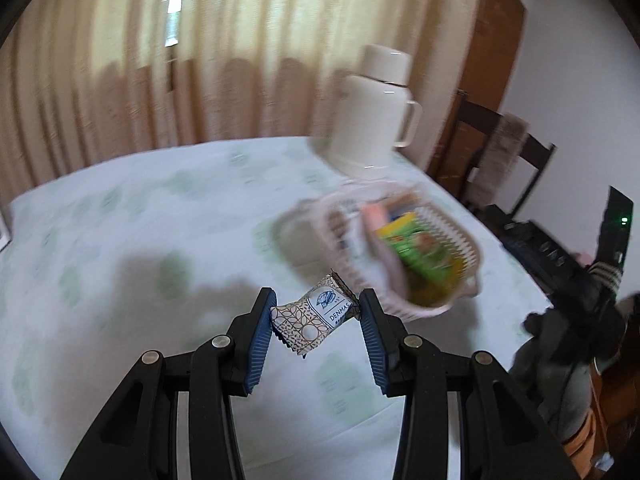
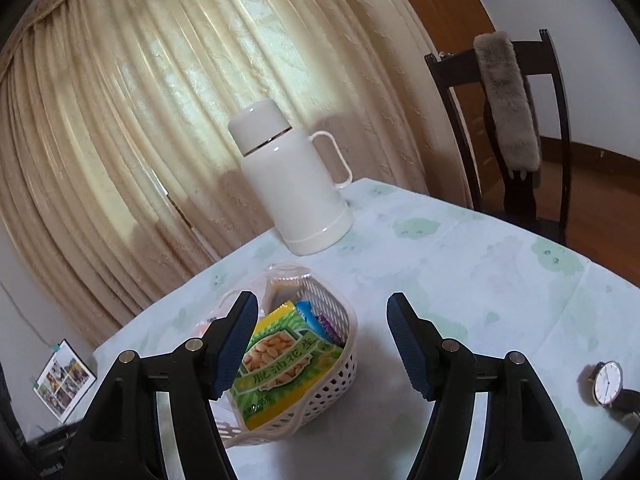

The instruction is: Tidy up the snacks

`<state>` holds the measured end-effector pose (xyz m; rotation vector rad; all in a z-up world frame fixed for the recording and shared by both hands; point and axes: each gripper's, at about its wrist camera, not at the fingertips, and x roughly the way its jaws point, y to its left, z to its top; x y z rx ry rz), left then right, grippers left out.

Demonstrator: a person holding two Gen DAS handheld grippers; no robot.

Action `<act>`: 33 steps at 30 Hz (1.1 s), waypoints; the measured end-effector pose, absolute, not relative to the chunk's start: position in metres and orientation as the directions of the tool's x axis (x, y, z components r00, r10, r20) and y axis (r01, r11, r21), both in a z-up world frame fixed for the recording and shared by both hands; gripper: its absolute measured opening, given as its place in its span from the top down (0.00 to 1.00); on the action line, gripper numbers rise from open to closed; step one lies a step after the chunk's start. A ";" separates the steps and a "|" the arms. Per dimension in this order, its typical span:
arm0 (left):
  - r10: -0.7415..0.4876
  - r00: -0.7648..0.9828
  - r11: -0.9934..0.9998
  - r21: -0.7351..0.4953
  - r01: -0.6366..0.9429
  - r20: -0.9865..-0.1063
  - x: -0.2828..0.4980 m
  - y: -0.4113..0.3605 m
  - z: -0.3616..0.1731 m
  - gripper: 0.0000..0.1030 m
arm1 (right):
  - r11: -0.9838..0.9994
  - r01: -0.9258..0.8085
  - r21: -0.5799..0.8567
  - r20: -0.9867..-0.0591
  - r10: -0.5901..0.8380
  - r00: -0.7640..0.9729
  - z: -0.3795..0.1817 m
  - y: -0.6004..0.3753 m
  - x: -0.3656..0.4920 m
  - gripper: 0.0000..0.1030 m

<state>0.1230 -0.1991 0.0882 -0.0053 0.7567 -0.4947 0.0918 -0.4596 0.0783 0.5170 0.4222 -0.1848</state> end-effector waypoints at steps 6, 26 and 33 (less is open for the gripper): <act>-0.474 0.587 0.848 -0.160 0.506 -0.656 0.133 -0.247 0.088 0.62 | 0.852 0.273 0.447 -0.413 -0.074 0.908 0.082 -0.461 0.083 0.33; -0.378 0.655 0.916 -0.161 0.367 -0.654 0.153 -0.242 0.079 0.25 | 0.835 0.290 0.468 -0.410 -0.085 0.908 0.081 -0.466 0.080 0.24; -0.169 0.770 0.965 0.054 0.255 -0.615 0.140 -0.241 0.091 0.12 | 0.848 0.278 0.451 -0.426 -0.069 0.902 0.080 -0.462 0.082 0.21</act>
